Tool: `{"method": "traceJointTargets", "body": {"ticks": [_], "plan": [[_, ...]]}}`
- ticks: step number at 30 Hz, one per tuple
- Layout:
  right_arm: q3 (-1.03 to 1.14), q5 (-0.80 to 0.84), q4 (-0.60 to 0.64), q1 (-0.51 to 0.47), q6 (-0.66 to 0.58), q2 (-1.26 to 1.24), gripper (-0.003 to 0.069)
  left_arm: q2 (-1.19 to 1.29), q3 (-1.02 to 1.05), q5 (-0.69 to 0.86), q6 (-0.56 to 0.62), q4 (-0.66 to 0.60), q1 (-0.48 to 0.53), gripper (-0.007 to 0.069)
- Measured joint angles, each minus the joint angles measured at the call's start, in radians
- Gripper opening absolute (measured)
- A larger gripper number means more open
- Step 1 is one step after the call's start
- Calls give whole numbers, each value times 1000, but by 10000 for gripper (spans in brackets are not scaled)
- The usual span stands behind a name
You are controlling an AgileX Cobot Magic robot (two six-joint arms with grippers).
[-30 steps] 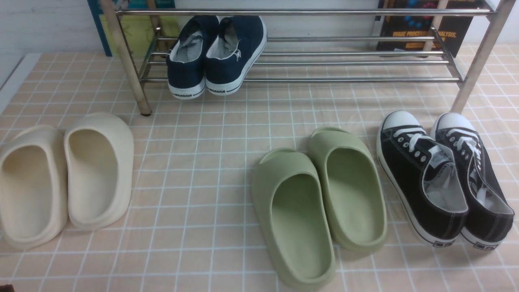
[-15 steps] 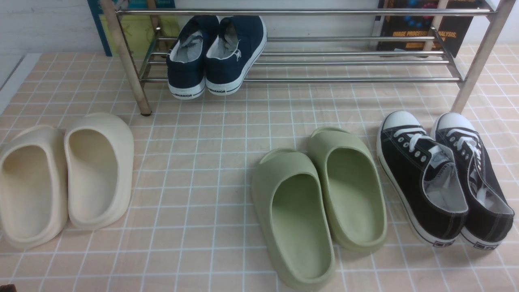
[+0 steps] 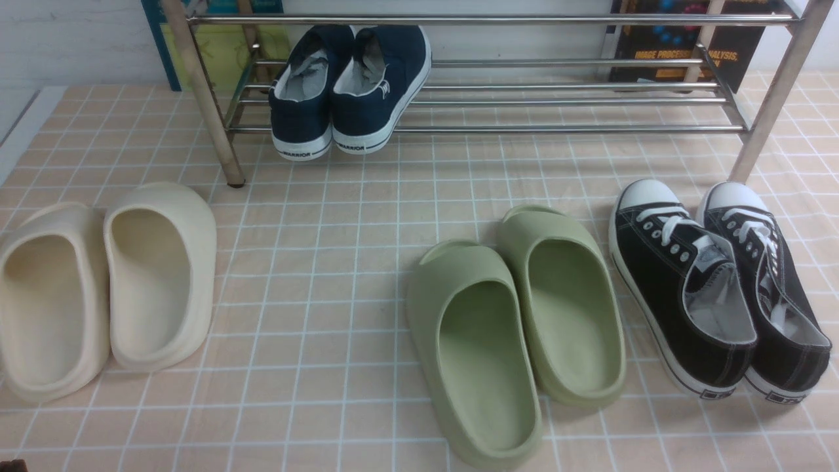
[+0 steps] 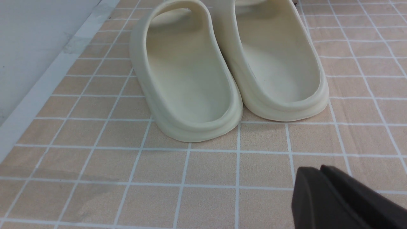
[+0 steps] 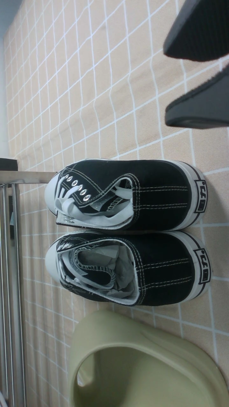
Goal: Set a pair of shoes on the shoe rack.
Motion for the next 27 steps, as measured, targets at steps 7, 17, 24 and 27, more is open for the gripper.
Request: {"method": "traceJointTargets", "body": {"ticks": [7,17,24,27], "plan": [[0,0,0,0,0,0,243,0,0,0,0,0,0,52],[0,0,0,0,0,0,243,0,0,0,0,1,0,59],[0,0,0,0,0,0,243,0,0,0,0,1,0,71],[0,0,0,0,0,0,243,0,0,0,0,1,0,74]]}}
